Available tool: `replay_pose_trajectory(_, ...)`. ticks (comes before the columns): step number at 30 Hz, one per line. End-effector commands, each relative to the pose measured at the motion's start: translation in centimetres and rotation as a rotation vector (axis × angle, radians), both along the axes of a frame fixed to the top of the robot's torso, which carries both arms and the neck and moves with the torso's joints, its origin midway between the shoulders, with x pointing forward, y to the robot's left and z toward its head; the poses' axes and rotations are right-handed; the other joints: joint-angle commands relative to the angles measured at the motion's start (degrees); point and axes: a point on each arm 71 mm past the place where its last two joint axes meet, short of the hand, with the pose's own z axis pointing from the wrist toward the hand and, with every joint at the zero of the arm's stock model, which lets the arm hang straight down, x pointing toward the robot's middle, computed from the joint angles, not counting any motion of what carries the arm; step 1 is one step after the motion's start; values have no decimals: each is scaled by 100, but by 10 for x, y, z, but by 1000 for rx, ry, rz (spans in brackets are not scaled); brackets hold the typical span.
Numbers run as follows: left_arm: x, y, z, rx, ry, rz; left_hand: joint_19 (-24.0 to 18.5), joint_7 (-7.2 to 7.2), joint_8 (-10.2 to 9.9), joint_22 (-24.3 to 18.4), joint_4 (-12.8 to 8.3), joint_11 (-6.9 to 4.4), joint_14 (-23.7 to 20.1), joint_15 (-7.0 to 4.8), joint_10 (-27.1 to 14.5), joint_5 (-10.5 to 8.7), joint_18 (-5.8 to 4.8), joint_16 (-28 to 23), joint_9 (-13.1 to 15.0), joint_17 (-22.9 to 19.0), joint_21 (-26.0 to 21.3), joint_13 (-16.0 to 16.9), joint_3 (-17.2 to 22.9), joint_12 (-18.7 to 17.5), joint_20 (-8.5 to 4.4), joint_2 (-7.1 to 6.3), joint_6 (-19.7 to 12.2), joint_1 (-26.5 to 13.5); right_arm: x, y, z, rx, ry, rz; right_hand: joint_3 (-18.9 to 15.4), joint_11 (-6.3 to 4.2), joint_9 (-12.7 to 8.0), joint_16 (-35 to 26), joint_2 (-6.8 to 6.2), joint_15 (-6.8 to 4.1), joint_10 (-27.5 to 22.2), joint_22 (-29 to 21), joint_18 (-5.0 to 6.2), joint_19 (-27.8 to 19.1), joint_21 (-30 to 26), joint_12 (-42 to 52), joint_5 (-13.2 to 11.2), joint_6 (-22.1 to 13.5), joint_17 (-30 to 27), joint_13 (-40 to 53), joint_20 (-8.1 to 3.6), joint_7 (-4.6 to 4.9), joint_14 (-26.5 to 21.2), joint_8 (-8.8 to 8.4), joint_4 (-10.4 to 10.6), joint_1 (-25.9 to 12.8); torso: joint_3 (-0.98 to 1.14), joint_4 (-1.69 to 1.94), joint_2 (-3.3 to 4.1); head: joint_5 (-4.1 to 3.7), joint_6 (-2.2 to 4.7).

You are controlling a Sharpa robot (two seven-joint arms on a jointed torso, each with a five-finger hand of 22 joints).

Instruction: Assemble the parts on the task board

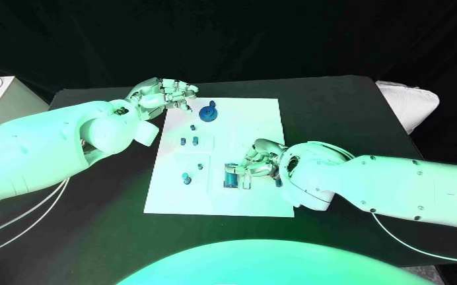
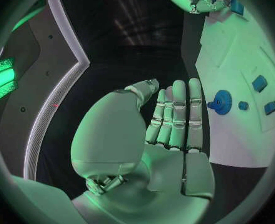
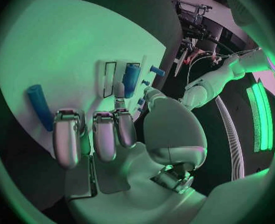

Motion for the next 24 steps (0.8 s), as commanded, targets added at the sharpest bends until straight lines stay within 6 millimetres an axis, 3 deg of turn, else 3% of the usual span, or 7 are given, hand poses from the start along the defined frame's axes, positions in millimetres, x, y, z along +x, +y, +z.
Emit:
replay_pose_trajectory(1,0,-1,1,-8,-4,-8,41,8,-30,-5,37,32,0,28,-14,20,79,-26,-5,-2,-8,-6,10,-12,0,-17,-24,-7,-3,-1,1,5,-5,46,-39,-57,5,34,7,-33,238,1361,-58,422,18,6,-16,-36,1095,928,-56,-2,486,20,-8,-39,0,1,-1,18,0)
replay_pose_trajectory(6,-1,0,1,-7,-4,-6,41,8,-30,-5,37,32,0,28,-14,20,79,-26,-5,-2,-8,-6,10,-12,0,-17,-24,-7,-5,-8,3,18,-13,65,43,-60,-1,36,1,-35,240,1356,-54,414,1,0,-30,-83,1103,938,-61,-4,487,47,-81,467,2,-5,-1,30,0)
replay_pose_trajectory(8,-1,0,1,-7,-4,-6,41,8,-30,-5,37,32,0,28,-14,20,79,-26,-5,-2,-8,-6,10,-12,0,-17,-24,-7,-6,-10,3,21,-22,74,119,-59,-11,34,-33,-36,239,1356,-54,413,4,-6,-217,-100,1103,941,-60,-2,487,53,-132,747,3,-6,-2,30,0)
replay_pose_trajectory(9,-1,0,1,-7,-4,-5,41,8,-30,-5,37,32,0,28,-14,20,79,-26,-5,-2,-8,-6,10,-12,0,-17,-24,-7,-6,-10,4,21,-28,79,244,-63,-25,37,-76,-40,237,1354,-52,410,-5,-16,-506,-110,1108,939,-62,-5,488,56,-230,1066,3,-8,-2,29,0)
replay_pose_trajectory(11,0,0,1,-7,-4,-5,41,8,-30,-5,37,32,0,28,-14,20,79,-26,-5,-2,-8,-6,10,-12,0,-17,-24,-7,-6,-11,5,22,-40,89,343,-88,-19,42,-158,-53,236,1354,-52,409,-4,-23,-587,-25,1118,941,-68,-40,491,119,-292,1311,4,-10,0,26,0)
replay_pose_trajectory(17,0,0,1,-7,-4,-7,53,5,-30,-19,50,30,-1,27,-15,21,80,-24,-6,-1,-28,-9,7,-8,0,-20,-23,3,-5,-8,5,17,-59,99,483,-137,-3,64,-247,-92,258,1364,-59,420,35,18,-736,60,1155,974,-98,-97,499,223,-341,1585,4,-4,-1,8,0)
replay_pose_trajectory(24,0,-1,1,-8,-3,-9,53,5,-30,-19,50,30,-1,27,-15,21,80,-24,-6,-1,-28,-9,7,-8,0,-20,-23,3,-6,-3,-1,-5,-63,94,588,-175,20,97,-266,-117,295,1384,-75,446,113,92,-877,136,1205,1024,-121,-144,512,327,-335,1711,-3,6,4,6,0)
